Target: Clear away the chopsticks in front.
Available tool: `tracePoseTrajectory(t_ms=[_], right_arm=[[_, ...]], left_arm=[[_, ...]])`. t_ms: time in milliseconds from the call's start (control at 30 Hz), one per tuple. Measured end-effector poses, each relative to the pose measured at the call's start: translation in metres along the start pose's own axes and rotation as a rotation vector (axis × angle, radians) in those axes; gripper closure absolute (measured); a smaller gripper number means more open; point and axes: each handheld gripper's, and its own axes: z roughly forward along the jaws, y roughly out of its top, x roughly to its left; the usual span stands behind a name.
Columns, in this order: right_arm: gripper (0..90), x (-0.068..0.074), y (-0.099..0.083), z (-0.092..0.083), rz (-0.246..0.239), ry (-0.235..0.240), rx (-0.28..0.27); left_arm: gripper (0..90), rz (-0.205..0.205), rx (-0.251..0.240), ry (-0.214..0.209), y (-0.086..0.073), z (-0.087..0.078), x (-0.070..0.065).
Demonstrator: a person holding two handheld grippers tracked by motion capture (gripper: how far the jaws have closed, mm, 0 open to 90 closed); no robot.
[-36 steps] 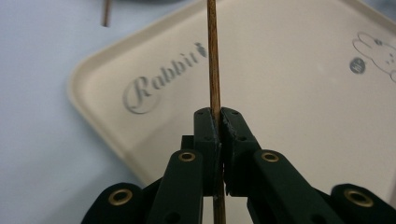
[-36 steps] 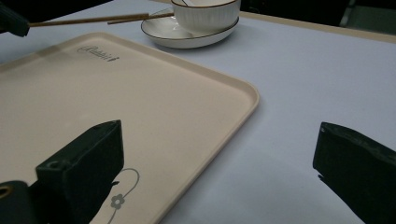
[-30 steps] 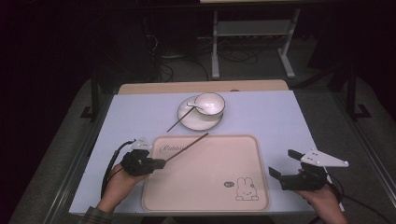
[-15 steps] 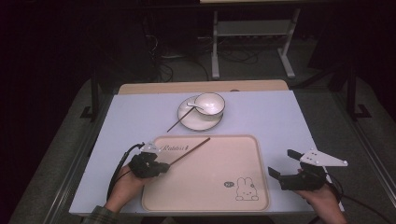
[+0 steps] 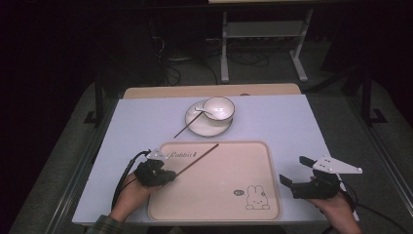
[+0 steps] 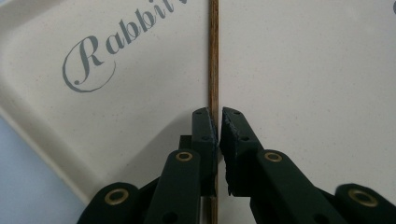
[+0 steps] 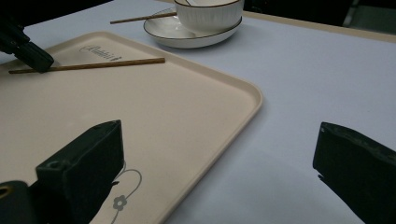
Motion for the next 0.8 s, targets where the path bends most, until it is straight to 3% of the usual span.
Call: tracePoseTrajectory(t_ms=[133,467,633,800], right_arm=[[1.3,0.000,0.000,0.000,0.001,0.000,-0.001],[1.3,0.000,0.000,0.001,0.006,-0.001,-0.001],[1.3,0.000,0.000,0.001,0.007,-0.002,0.000],[1.3,-0.001,0.000,0.001,0.007,-0.002,-0.002]], left_arm=[[77.6,-0.004,-0.021,-0.013,0.002,-0.003,0.000],[43.5,0.030,-0.064,-0.005,0.041,-0.004,0.019],[42.1,0.053,-0.092,0.023,0.072,-0.002,0.030],[46.7,0.062,-0.115,0.052,0.103,0.005,0.045]])
